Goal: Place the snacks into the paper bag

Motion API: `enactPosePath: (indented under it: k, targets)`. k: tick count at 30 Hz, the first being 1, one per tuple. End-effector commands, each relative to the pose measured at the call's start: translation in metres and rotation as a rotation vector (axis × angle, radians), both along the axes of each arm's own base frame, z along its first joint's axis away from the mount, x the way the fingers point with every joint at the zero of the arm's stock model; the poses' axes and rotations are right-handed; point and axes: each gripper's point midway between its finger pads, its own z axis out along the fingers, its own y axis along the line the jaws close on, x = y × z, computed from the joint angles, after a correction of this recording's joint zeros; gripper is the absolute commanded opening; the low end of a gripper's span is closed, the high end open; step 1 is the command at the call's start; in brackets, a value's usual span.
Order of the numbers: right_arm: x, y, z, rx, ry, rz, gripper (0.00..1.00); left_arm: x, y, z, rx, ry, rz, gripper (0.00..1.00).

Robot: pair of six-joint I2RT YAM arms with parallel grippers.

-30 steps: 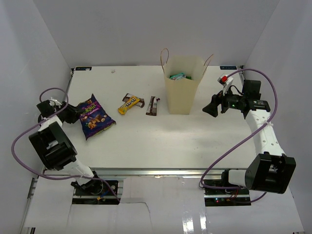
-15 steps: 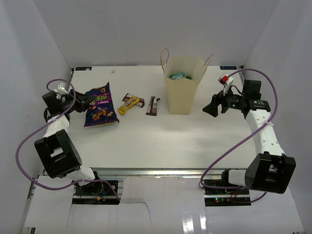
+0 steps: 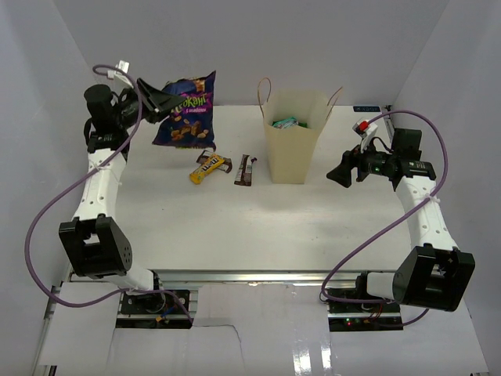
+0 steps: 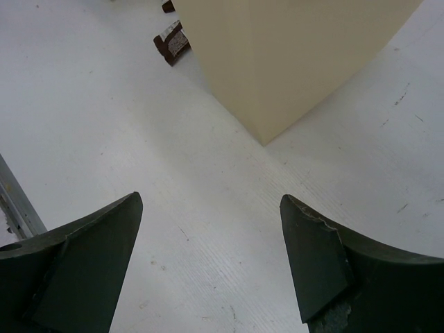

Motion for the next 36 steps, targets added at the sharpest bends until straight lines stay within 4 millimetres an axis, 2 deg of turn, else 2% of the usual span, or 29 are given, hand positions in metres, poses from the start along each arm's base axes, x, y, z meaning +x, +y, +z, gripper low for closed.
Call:
enactPosePath:
  k: [1, 2, 3, 4, 5, 6, 7, 8, 9, 10, 11, 12, 14, 21, 22, 23, 24, 29, 36]
  targets:
    - [0.004, -0.001, 0.016, 0.01, -0.041, 0.0, 0.86, -0.01, -0.036, 0.094, -0.033, -0.22, -0.057, 0.0]
    - [0.005, -0.001, 0.017, 0.009, -0.044, -0.002, 0.86, -0.016, -0.051, 0.122, -0.04, -0.277, -0.086, 0.0]
    - [0.005, -0.002, 0.017, 0.009, -0.043, -0.003, 0.86, -0.017, -0.067, 0.133, -0.05, -0.296, -0.107, 0.0]
    - [0.005, -0.002, 0.017, 0.009, -0.043, -0.005, 0.86, -0.008, -0.082, 0.131, -0.061, -0.275, -0.131, 0.0]
    - [0.005, -0.003, 0.018, 0.008, -0.046, -0.006, 0.86, -0.006, -0.089, 0.141, -0.065, -0.29, -0.138, 0.0]
    - [0.005, -0.003, 0.017, 0.007, -0.044, -0.007, 0.86, -0.011, -0.093, 0.172, -0.076, -0.363, -0.134, 0.0]
    - [0.006, -0.003, 0.017, 0.007, -0.044, -0.009, 0.86, 0.003, -0.1, 0.17, -0.083, -0.354, -0.137, 0.0]
    - [0.005, -0.003, 0.017, 0.007, -0.042, -0.009, 0.86, 0.001, -0.115, 0.18, -0.095, -0.372, -0.159, 0.0]
    - [0.005, -0.004, 0.016, 0.007, -0.041, -0.011, 0.86, -0.009, -0.118, 0.214, -0.11, -0.452, -0.154, 0.0]
    - [0.004, -0.004, 0.016, 0.007, -0.039, -0.012, 0.86, -0.013, -0.132, 0.224, -0.122, -0.476, -0.176, 0.0]
    - [0.004, -0.004, 0.015, 0.009, -0.035, -0.013, 0.86, 0.005, -0.143, 0.215, -0.129, -0.455, -0.183, 0.0]
    - [0.004, -0.004, 0.014, 0.008, -0.037, -0.014, 0.86, -0.005, -0.152, 0.237, -0.155, -0.505, -0.185, 0.0]
    - [0.004, -0.004, 0.014, 0.007, -0.035, -0.015, 0.86, 0.01, -0.165, 0.228, -0.168, -0.489, -0.175, 0.0]
    - [0.003, -0.005, 0.013, 0.011, -0.029, -0.019, 0.86, 0.039, -0.208, 0.209, -0.21, -0.49, -0.115, 0.0]
    - [0.003, -0.006, 0.013, 0.011, -0.029, -0.02, 0.86, 0.038, -0.218, 0.208, -0.215, -0.495, -0.119, 0.0]
    - [0.003, -0.005, 0.012, 0.013, -0.025, -0.02, 0.86, 0.039, -0.219, 0.214, -0.227, -0.515, -0.095, 0.0]
    - [0.002, -0.005, 0.012, 0.013, -0.025, -0.018, 0.86, 0.044, -0.224, 0.209, -0.225, -0.51, -0.089, 0.0]
    - [0.0, -0.005, 0.007, 0.02, -0.008, -0.022, 0.86, 0.043, -0.248, 0.203, -0.187, -0.544, -0.041, 0.0]
    - [-0.001, -0.005, 0.003, 0.026, 0.007, -0.023, 0.86, 0.042, -0.292, 0.172, -0.08, -0.537, 0.006, 0.0]
